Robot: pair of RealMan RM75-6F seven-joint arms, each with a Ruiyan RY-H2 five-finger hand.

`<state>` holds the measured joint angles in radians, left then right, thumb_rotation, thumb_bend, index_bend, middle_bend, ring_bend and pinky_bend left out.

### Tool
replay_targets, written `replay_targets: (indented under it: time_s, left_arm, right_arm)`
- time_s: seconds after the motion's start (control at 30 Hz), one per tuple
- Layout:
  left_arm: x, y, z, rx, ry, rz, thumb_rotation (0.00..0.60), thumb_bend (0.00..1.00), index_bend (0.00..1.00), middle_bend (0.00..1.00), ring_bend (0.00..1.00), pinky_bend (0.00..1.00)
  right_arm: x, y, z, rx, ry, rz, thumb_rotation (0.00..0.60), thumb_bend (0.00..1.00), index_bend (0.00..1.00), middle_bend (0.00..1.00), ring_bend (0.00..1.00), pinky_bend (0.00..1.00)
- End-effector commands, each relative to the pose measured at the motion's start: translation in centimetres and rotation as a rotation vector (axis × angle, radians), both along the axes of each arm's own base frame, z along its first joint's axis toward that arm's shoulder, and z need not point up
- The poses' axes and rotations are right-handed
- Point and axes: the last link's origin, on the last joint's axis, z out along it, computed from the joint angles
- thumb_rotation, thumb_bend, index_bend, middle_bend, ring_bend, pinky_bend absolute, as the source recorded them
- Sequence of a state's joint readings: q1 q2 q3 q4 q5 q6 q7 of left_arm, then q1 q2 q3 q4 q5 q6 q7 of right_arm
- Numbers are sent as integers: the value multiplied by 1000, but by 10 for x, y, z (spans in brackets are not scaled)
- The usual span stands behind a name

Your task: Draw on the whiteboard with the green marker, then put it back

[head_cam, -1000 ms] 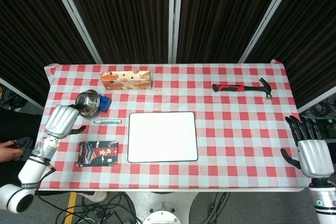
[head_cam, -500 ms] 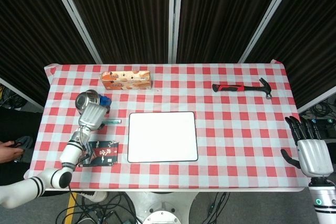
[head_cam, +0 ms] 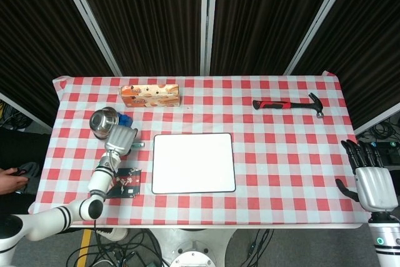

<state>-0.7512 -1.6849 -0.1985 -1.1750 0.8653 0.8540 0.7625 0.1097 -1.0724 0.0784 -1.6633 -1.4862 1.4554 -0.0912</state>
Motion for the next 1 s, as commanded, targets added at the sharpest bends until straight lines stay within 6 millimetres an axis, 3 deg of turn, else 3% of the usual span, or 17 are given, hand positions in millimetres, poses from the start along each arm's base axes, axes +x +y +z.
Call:
replay_targets:
  time_s: [0.03, 1.0]
  left_arm:
    - [5, 2, -6, -9, 13, 11, 600, 248, 437, 494, 783, 1000]
    - [2, 0, -14, -19, 25, 26, 600, 333, 477, 544, 786, 1000]
  right_arm:
    - [-1, 0, 0, -1, -1, -4, 600, 153, 0, 69, 0, 0]
    - [-5, 4, 1, 1, -6, -29, 600, 153, 0, 70, 0, 0]
